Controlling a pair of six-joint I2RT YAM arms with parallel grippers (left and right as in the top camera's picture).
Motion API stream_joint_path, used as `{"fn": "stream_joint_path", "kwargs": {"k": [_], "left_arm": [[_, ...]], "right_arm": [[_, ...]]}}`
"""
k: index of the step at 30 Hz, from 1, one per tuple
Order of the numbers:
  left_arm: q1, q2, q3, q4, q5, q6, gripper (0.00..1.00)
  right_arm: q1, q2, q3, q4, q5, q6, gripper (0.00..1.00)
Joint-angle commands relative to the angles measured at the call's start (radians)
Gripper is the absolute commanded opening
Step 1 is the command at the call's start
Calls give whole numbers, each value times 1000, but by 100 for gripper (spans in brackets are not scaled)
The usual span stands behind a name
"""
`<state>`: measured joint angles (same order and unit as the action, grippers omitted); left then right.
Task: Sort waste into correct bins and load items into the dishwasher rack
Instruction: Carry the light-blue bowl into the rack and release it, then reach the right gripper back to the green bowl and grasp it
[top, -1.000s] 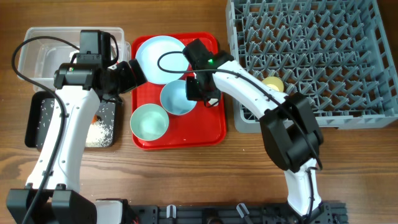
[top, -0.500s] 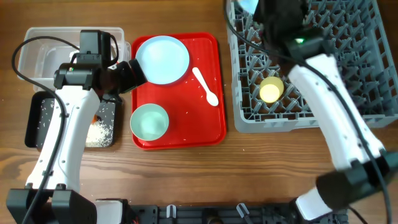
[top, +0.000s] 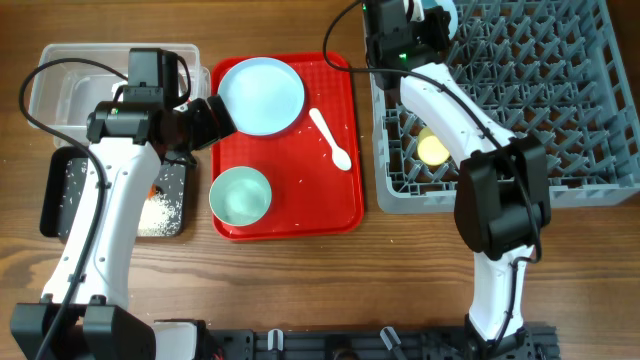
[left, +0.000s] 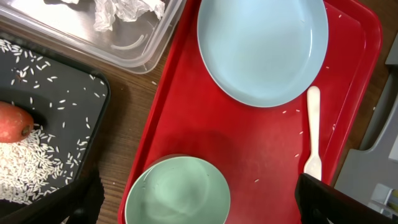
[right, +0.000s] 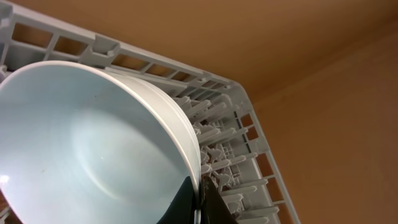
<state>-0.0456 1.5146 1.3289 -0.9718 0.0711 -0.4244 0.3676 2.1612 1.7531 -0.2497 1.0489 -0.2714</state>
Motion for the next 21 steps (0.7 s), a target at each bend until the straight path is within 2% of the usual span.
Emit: {"fn": "stream_joint_path", "kwargs": {"k": [1, 8, 10, 12, 14, 15, 19, 21], "left_arm": [[5, 7, -2, 2, -17, -10, 100], [5, 7, -2, 2, -17, -10, 100], [5, 7, -2, 2, -17, -10, 100], [5, 7, -2, 2, -17, -10, 100], [5, 7, -2, 2, -17, -10, 100], [5, 7, -2, 2, -17, -10, 100], [5, 7, -2, 2, -17, -10, 100], [5, 7, -2, 2, -17, -10, 100]], "right_arm": [[28, 27, -15, -6, 8, -10, 4], [59, 29, -39, -14, 5, -17, 6], [104, 29, -39, -29, 4, -17, 18], [155, 29, -39, -43, 0, -16, 38], [187, 29, -39, -56, -18, -12, 47], [194, 29, -39, -57, -30, 14, 55], [194, -12, -38, -75, -49, 171, 58], [194, -88, -37, -161, -187, 270, 56]]}}
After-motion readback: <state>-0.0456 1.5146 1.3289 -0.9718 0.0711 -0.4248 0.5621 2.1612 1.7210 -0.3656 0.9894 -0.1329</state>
